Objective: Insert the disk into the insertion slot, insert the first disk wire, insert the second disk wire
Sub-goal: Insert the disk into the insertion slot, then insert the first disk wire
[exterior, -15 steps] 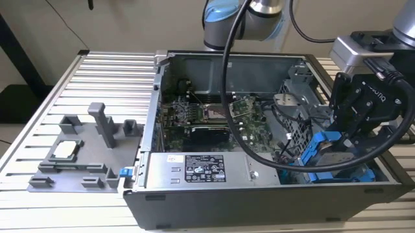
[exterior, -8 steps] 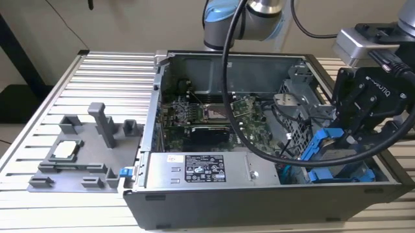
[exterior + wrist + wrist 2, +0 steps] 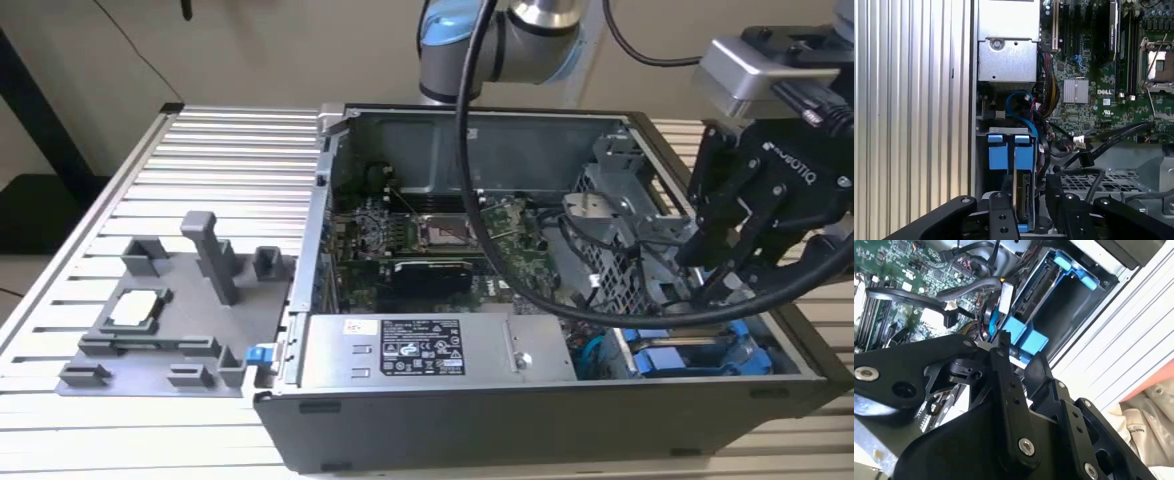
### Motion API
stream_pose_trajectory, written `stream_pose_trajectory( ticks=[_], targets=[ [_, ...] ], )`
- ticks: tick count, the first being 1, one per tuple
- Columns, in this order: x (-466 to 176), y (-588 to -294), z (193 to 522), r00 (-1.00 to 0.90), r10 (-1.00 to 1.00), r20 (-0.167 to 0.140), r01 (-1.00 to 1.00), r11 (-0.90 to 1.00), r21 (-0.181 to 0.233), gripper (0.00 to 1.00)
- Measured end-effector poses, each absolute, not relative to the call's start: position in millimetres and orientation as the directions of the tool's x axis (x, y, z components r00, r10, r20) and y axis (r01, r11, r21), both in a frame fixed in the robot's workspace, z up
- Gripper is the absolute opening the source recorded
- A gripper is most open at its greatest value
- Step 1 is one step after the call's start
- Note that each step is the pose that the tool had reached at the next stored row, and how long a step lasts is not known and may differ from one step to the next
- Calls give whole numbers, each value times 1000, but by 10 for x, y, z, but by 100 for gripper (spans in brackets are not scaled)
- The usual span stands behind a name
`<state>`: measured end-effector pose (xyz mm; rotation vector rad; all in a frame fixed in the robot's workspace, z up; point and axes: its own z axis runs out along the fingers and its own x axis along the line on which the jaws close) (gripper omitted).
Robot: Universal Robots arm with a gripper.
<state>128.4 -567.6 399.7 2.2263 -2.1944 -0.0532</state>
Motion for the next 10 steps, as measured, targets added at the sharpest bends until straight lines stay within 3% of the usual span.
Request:
stream_pose_trajectory(
  ticks=[4,10],
  targets=[
    [1265,-5663,3999,16,-1000,-19,-1000,-15,-24,40],
    [1234,-5651,3999,19,-998,-63,-995,-13,-97,40]
  ],
)
